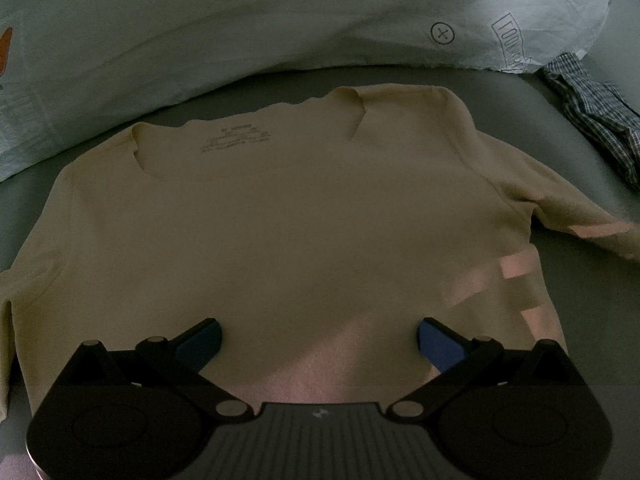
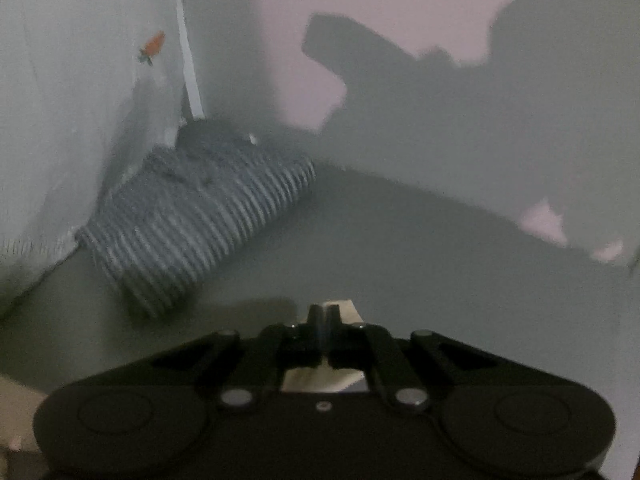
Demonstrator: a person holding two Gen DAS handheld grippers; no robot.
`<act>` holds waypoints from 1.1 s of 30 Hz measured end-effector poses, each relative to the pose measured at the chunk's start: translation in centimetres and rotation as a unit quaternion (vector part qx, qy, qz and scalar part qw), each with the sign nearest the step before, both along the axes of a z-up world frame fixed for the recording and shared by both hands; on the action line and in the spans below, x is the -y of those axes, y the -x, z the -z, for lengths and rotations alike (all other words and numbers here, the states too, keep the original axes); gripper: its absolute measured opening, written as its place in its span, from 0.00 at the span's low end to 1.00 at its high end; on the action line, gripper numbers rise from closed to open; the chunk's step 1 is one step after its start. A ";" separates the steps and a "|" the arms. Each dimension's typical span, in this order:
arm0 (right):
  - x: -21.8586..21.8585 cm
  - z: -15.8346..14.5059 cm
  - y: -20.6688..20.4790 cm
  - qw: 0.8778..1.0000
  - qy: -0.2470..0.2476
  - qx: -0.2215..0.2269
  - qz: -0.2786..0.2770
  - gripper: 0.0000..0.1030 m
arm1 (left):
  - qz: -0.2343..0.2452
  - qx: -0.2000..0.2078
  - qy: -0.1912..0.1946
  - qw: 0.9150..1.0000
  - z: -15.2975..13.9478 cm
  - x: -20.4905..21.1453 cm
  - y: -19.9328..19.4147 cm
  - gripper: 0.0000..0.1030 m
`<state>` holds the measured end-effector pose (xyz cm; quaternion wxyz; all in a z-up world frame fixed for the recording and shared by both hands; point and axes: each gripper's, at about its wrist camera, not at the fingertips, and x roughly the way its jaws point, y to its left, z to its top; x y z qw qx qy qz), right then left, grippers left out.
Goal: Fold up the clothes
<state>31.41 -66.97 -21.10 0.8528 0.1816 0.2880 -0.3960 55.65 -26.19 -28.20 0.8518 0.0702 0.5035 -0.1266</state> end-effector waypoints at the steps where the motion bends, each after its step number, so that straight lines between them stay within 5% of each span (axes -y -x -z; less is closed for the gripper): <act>1: 0.4 0.3 -0.8 1.000 -0.001 -0.008 -0.002 0.03 | 0.000 0.000 0.000 1.000 0.0 0.0 0.0 1.00; 6: 0.9 2.2 -1.8 0.997 -0.012 -0.066 0.030 0.17 | 0.001 0.003 0.001 1.000 0.1 -0.1 0.1 1.00; 8: 0.5 2.5 -0.6 0.997 -0.021 -0.065 0.040 0.45 | -0.002 0.006 0.002 1.000 0.1 -0.1 0.2 1.00; 10: -0.4 2.8 1.0 0.997 -0.038 -0.055 0.042 0.49 | -0.007 0.008 0.002 1.000 0.2 0.0 0.3 1.00; 15: -1.5 4.2 4.3 0.995 -0.094 -0.003 0.030 0.49 | -0.033 -0.005 -0.002 0.999 0.0 0.2 0.4 1.00; 19: -1.0 5.1 4.2 0.996 -0.090 0.019 0.012 0.45 | -0.034 -0.005 -0.001 0.999 0.0 -0.1 1.3 1.00; 22: -0.6 5.2 3.3 0.996 -0.089 0.031 -0.005 0.03 | -0.035 -0.006 -0.001 0.999 -0.1 -0.4 1.8 1.00; 26: -1.9 2.1 3.8 0.999 -0.041 0.036 -0.001 0.01 | -0.042 -0.017 -0.004 0.999 -0.2 -0.4 1.8 1.00; 33: -2.3 2.7 5.0 0.998 -0.055 -0.029 0.020 0.04 | -0.061 -0.030 -0.004 0.998 -0.3 -0.7 1.9 1.00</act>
